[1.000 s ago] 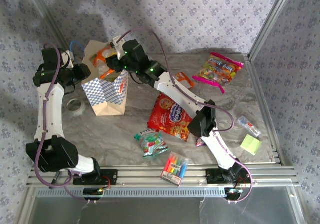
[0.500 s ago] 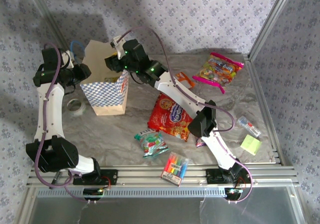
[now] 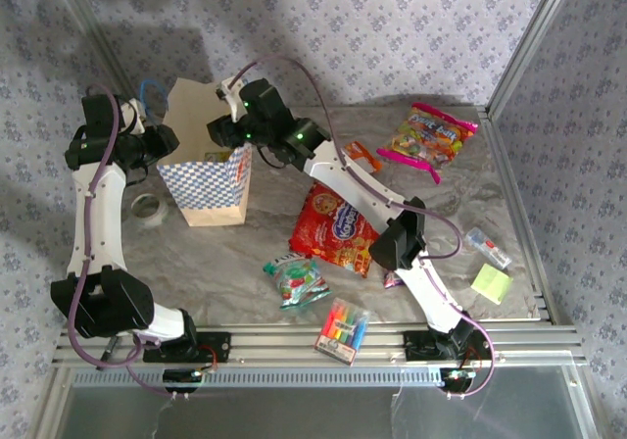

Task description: Place the snacks into the paper bag

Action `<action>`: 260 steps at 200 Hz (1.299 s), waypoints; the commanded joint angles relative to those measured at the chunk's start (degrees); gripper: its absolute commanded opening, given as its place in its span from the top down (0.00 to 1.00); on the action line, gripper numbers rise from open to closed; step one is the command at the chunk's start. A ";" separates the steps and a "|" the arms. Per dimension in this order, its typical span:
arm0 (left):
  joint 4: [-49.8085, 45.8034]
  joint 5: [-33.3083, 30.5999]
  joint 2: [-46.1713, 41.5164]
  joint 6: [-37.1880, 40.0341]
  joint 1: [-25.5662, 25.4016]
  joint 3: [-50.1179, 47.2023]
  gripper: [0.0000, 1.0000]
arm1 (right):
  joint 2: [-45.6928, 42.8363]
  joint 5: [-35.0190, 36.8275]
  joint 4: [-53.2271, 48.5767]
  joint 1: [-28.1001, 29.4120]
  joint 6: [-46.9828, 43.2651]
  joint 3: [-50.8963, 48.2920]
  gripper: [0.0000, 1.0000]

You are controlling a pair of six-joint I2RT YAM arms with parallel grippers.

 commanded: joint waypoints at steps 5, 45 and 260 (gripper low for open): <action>0.49 1.00 -1.48 -0.49 0.51 1.13 0.55 | -4.96 -2.29 -3.46 0.26 1.29 2.16 0.60; 0.00 1.00 -1.71 -0.33 0.52 1.81 0.54 | -6.82 -3.39 -8.23 0.10 1.86 1.69 0.58; -6.35 -7.14 -1.02 4.08 0.50 9.26 0.48 | 3.07 2.18 -2.56 -5.76 5.58 3.91 0.55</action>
